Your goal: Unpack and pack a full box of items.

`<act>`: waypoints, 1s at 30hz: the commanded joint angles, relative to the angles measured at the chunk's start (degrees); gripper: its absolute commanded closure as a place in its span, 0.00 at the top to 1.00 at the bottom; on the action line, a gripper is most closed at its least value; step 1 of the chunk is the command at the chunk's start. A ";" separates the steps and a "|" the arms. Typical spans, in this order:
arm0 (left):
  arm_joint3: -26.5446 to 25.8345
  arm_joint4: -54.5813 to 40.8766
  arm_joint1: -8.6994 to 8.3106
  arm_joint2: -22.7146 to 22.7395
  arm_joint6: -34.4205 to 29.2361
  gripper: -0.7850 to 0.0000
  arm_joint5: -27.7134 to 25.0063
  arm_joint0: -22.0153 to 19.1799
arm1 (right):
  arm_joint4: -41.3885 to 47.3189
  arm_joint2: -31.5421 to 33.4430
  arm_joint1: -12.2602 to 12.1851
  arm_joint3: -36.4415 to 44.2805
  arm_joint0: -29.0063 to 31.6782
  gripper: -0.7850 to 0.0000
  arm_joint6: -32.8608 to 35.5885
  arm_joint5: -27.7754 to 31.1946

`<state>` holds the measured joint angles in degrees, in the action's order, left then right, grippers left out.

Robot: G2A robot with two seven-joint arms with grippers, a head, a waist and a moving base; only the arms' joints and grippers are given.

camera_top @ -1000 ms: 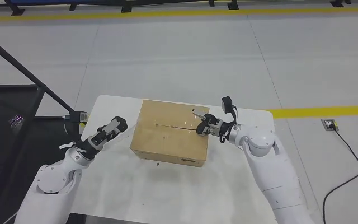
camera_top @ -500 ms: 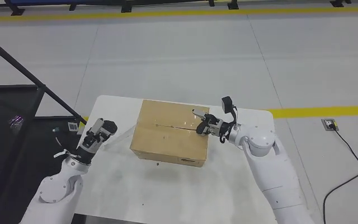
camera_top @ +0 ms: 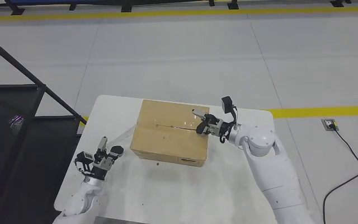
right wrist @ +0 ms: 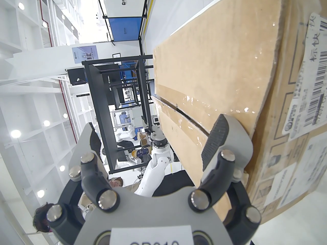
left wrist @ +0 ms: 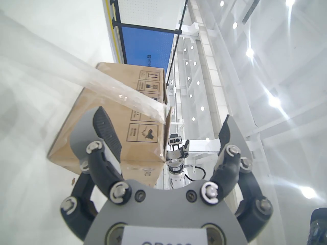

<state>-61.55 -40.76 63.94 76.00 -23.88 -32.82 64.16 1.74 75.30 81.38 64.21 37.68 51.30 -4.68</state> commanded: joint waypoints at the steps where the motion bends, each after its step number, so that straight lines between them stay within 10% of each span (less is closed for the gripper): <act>1: 2.69 -0.58 0.59 -1.30 0.17 1.00 0.64 -2.16 | 0.00 0.00 0.00 0.00 0.00 1.00 0.00 0.00; 13: 16.04 -4.16 3.86 -4.77 -0.16 1.00 -2.08 -14.45 | 0.00 0.00 0.00 0.00 0.00 1.00 0.00 0.00; 30: 6.33 12.53 1.41 3.28 3.73 1.00 -4.29 -16.03 | 0.00 0.00 0.00 0.00 0.00 1.00 0.00 0.00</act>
<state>-54.17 -29.40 65.44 79.03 -20.54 -37.37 47.86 1.74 75.30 81.38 64.21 37.68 51.30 -4.68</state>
